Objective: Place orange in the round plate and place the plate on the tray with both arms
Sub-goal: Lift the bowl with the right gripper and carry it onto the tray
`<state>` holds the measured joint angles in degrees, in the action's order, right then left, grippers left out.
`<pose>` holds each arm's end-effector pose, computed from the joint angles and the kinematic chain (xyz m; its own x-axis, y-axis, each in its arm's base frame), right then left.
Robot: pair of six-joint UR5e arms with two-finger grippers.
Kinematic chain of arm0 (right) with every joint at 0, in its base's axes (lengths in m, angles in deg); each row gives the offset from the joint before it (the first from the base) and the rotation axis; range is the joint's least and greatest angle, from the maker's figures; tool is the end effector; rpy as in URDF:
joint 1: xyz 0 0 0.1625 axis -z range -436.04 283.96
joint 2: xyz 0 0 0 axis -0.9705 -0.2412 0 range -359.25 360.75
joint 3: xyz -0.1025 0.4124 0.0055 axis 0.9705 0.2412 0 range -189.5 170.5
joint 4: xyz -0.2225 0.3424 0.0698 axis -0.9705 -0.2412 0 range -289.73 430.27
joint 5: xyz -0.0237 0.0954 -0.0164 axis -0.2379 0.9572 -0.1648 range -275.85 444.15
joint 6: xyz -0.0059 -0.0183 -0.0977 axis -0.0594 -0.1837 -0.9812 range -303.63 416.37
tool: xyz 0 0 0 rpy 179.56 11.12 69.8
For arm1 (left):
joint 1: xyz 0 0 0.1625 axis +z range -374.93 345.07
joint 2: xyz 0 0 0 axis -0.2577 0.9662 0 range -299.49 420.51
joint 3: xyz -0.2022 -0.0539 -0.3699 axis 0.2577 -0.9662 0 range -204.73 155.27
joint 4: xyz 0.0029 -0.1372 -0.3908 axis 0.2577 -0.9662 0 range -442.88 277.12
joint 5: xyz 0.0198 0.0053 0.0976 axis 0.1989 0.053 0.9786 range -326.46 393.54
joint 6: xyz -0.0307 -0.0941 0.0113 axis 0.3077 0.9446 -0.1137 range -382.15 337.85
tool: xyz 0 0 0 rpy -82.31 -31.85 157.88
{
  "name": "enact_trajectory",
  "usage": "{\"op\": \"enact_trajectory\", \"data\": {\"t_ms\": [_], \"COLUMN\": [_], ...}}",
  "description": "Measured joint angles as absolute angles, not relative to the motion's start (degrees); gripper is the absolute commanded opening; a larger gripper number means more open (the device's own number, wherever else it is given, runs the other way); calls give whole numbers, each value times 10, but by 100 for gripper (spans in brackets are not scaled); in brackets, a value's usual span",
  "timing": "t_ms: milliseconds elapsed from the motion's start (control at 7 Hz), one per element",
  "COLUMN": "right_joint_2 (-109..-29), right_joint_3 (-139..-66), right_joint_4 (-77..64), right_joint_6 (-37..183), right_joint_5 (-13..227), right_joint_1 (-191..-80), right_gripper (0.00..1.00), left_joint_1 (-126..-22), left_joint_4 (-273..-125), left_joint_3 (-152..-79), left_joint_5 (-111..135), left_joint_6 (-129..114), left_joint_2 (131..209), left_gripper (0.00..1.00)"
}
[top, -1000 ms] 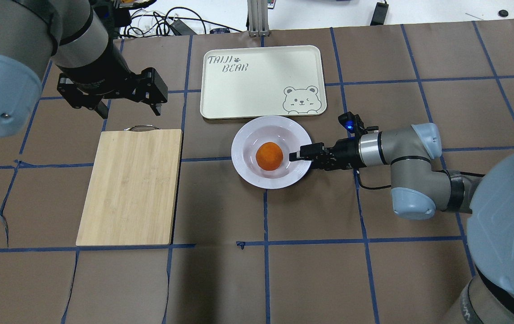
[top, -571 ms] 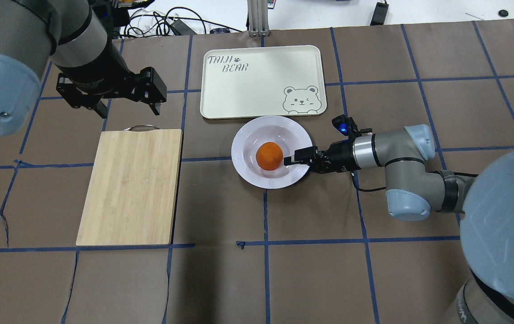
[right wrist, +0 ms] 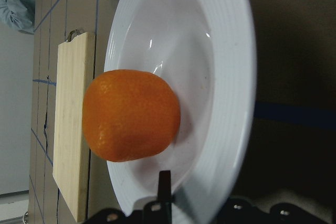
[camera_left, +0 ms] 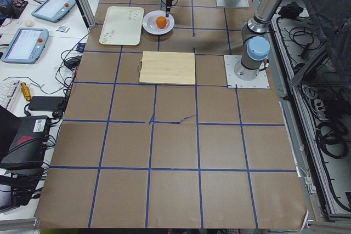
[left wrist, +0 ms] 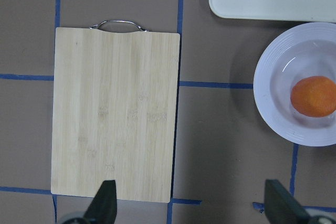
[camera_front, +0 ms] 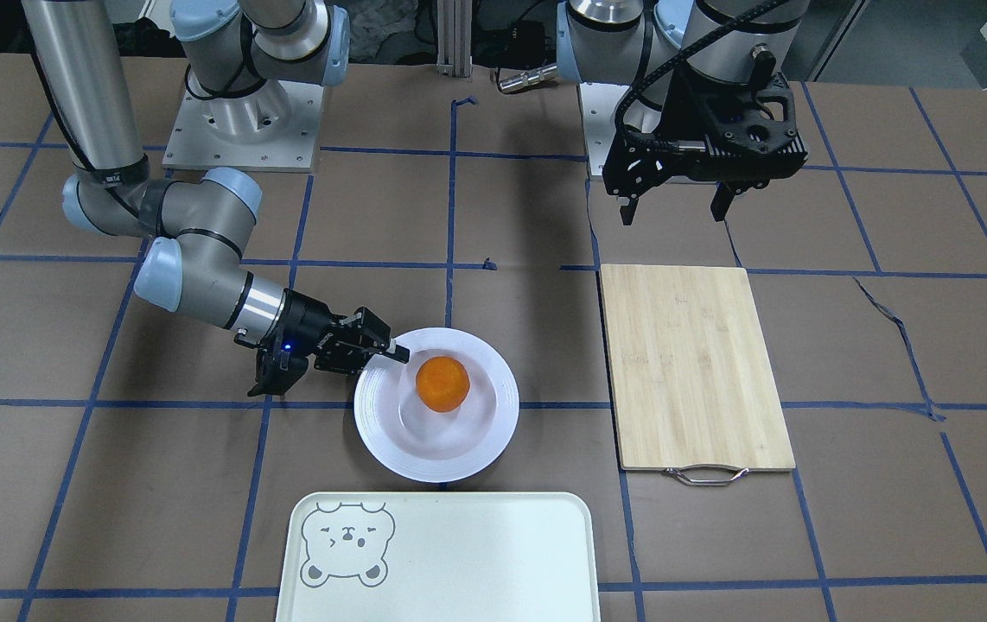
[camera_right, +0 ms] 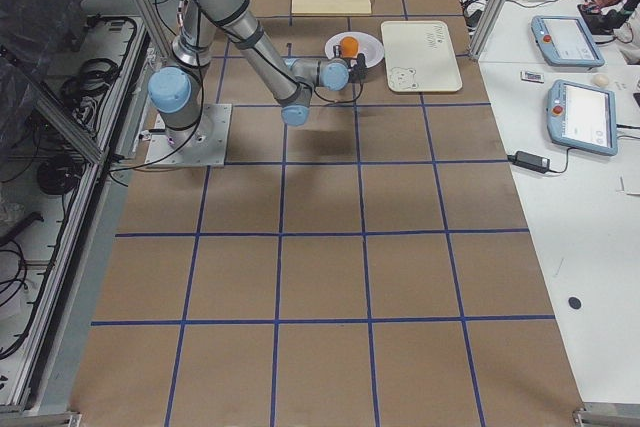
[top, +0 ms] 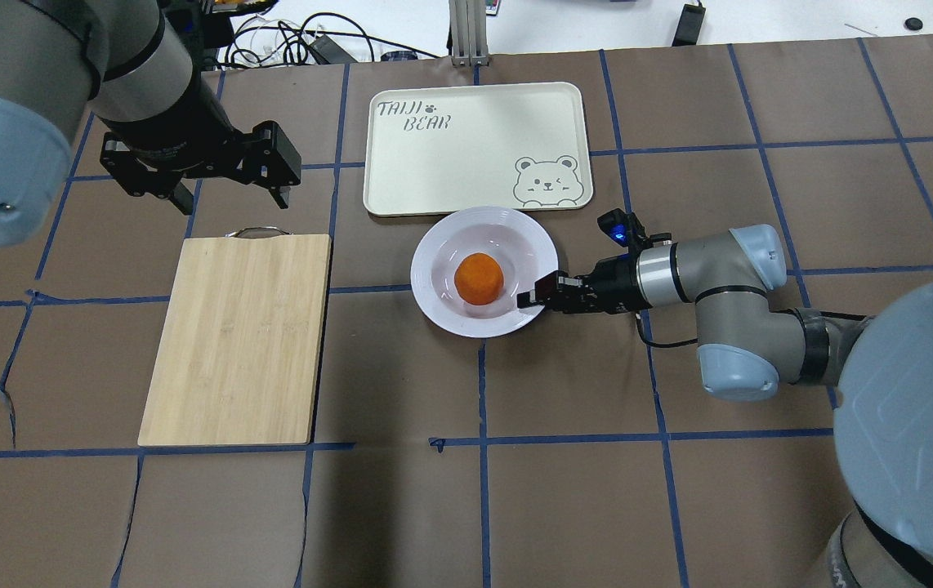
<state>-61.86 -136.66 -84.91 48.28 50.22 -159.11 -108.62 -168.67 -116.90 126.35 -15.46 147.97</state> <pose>0.1583 -0.4870 0.1312 -0.5667 -0.0819 -0.8199 0.0414 0.9910 -0.1276 -0.1591 -0.4714 0.4984 -0.9977 -0.0557 -0.0392 -0.0522 0.9950 -0.0850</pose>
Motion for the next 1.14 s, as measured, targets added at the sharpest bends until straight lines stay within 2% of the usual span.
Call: {"op": "enact_trajectory", "data": {"t_ms": [286, 857, 1143], "right_joint_2": [-635, -646, -659], "right_joint_3": [-1366, -1363, -1332], "right_joint_4": [-847, -843, -832], "right_joint_6": [512, 651, 769], "right_joint_5": [502, 506, 524], "right_joint_1": [-1591, -1588, -1587], "right_gripper": [8, 7, 7], "left_joint_1": [-1086, -1086, -1086], "left_joint_4": [-1687, -1687, -1687], "left_joint_3": [-1169, -1169, -1169], "left_joint_5": [1263, 1264, 1264], "left_joint_6": [-155, -154, -154], "left_joint_2": [1480, 1480, 1480], "left_gripper": [100, 100, 100]}}
